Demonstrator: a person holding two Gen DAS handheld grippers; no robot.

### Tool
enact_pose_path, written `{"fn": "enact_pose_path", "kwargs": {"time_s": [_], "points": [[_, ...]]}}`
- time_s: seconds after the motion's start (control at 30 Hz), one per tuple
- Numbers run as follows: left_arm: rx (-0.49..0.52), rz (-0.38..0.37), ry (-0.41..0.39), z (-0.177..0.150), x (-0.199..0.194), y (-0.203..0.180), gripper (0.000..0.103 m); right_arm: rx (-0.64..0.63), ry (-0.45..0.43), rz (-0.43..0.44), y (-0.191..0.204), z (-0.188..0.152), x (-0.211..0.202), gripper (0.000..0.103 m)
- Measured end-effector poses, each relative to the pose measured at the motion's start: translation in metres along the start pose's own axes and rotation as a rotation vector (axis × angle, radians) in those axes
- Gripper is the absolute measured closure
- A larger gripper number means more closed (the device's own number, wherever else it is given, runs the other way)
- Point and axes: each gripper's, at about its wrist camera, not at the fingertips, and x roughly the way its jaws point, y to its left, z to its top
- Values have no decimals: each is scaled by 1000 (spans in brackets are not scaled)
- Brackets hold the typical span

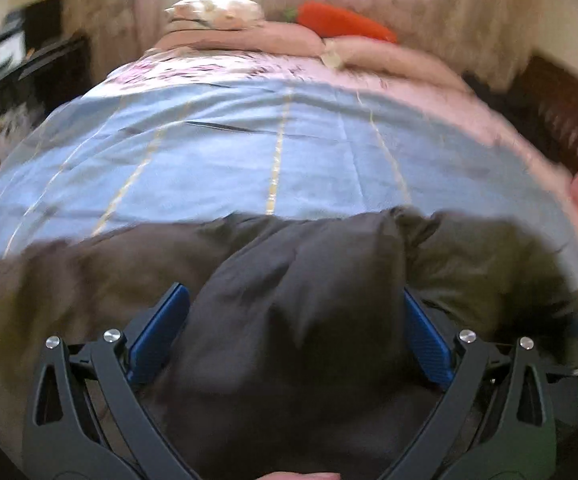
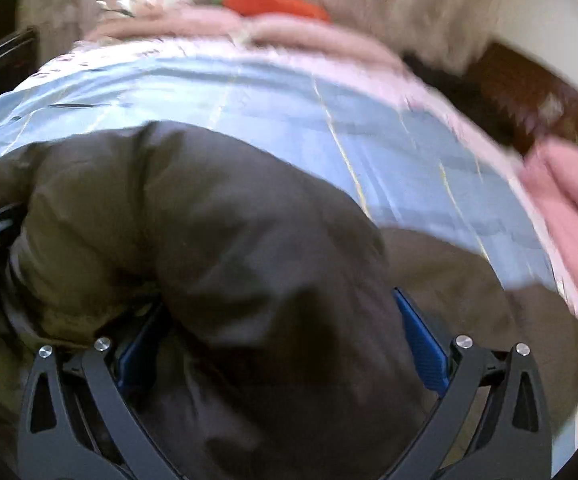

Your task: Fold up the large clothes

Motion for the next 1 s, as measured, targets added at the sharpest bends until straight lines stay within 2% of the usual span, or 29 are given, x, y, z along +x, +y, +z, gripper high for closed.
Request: {"fn": "enact_pose_path", "kwargs": {"time_s": [0.03, 0.1, 0.13, 0.17, 0.2, 0.27, 0.3, 0.33, 0.37, 0.4, 0.47, 0.57, 0.63, 0.67, 0.7, 0.77, 0.83, 0.87, 0.93, 0.97, 1.0], "points": [[-46, -72, -30, -7, -29, 6, 2, 79, -7, 54, -12, -8, -18, 1], [-25, -130, -35, -25, -64, 7, 2, 192, 0, 156, -27, -27, -45, 1], [-3, -118, -38, -37, -76, 6, 2, 227, 16, 181, -30, -39, -55, 1], [34, -44, -50, -63, -92, 5, 2, 251, 28, 189, -28, -58, -65, 1], [57, -4, -60, -76, -97, 4, 2, 249, 27, 183, -23, -71, -71, 1], [160, 73, -46, -104, -92, -7, 2, 188, -8, 152, -4, -95, -80, 1], [187, 129, -6, -111, -77, -12, 2, 105, -30, 35, 11, -107, -80, 1], [189, 191, 97, -119, -51, -12, 2, 4, -22, -78, 25, -118, -70, 1], [175, 195, 169, -124, -35, -10, 2, -19, 0, -85, 27, -122, -62, 1], [151, 179, 183, -127, -29, -7, 2, 17, 41, -56, 23, -125, -53, 1], [122, 147, 151, -127, -30, -2, 2, 64, 77, -24, 16, -123, -52, 1], [122, 139, 151, -126, -33, 0, 2, 10, 86, -29, 20, -118, -60, 1], [132, 147, 104, -122, -46, -2, 2, -3, -16, -39, 19, -111, -83, 1], [139, 152, 27, -118, -60, -5, 2, 3, -71, -44, 17, -110, -93, 1], [145, 152, -4, -115, -66, -10, 2, 13, -141, -52, 17, -104, -103, 1], [171, 148, -32, -103, -72, -19, 2, 28, -183, -55, 16, -93, -107, 1], [196, 146, -11, -96, -61, -24, 2, 56, -174, -23, 15, -79, -93, 1], [192, 145, 1, -98, -52, -24, 2, 67, -143, -15, 18, -76, -76, 1], [172, 174, 67, -109, -23, -17, 2, 53, -80, -38, 23, -80, -50, 1], [133, 153, 129, -113, -6, -10, 2, 35, -81, -58, 27, -87, -41, 1], [115, 142, 129, -109, -5, -6, 2, 33, -98, -76, 28, -87, -41, 1]]}}
